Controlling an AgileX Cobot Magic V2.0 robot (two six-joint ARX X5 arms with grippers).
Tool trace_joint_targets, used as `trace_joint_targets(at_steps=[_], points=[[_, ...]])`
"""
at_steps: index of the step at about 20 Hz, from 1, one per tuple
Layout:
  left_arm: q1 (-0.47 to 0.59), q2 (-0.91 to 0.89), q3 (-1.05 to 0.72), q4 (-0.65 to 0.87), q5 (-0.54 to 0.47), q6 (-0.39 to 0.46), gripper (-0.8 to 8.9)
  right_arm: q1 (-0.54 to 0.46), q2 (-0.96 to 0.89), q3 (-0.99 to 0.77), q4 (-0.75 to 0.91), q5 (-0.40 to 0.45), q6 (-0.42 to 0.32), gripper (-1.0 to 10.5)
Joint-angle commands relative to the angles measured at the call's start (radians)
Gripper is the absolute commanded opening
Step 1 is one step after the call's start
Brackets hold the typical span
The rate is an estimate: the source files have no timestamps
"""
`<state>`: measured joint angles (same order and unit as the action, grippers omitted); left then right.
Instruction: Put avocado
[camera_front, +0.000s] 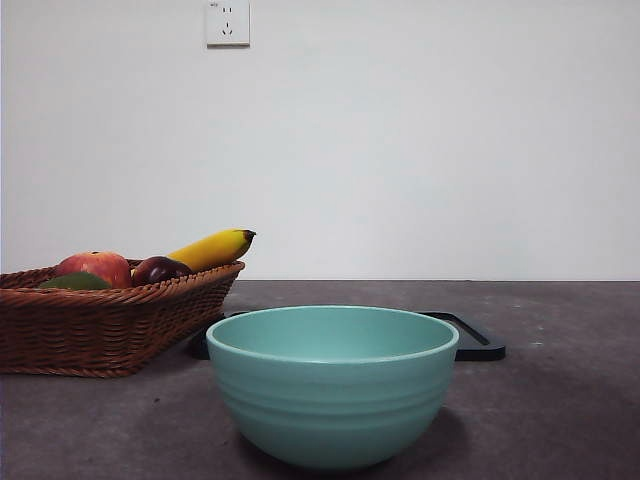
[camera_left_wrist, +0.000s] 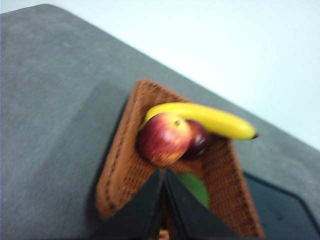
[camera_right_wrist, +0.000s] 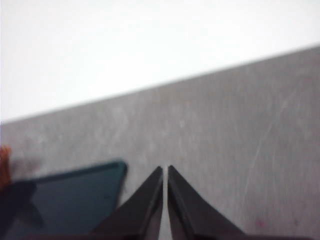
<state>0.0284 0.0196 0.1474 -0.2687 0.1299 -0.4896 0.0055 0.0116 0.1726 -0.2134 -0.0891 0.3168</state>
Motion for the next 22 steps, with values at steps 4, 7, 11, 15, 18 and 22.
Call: trace_joint_targets(at_steps=[4, 7, 11, 15, 18, 22], points=[[0.001, 0.076, 0.163, -0.095, 0.035, 0.003, 0.09, -0.001, 0.088, 0.178, -0.113, -0.031, 0.008, 0.1], [0.001, 0.143, 0.263, -0.175, 0.094, 0.057, 0.09, -0.001, 0.169, 0.286, -0.199, -0.085, -0.032, 0.1], [0.001, 0.26, 0.403, -0.309, 0.177, 0.155, 0.09, -0.001, 0.307, 0.436, -0.338, -0.189, -0.122, 0.1], [-0.004, 0.377, 0.519, -0.415, 0.294, 0.248, 0.1, 0.009, 0.454, 0.576, -0.492, -0.301, -0.186, 0.1], [-0.015, 0.45, 0.594, -0.496, 0.358, 0.299, 0.09, 0.037, 0.547, 0.666, -0.613, -0.366, -0.229, 0.1], [-0.047, 0.527, 0.679, -0.602, 0.402, 0.347, 0.09, 0.106, 0.639, 0.756, -0.743, -0.417, -0.278, 0.1]])
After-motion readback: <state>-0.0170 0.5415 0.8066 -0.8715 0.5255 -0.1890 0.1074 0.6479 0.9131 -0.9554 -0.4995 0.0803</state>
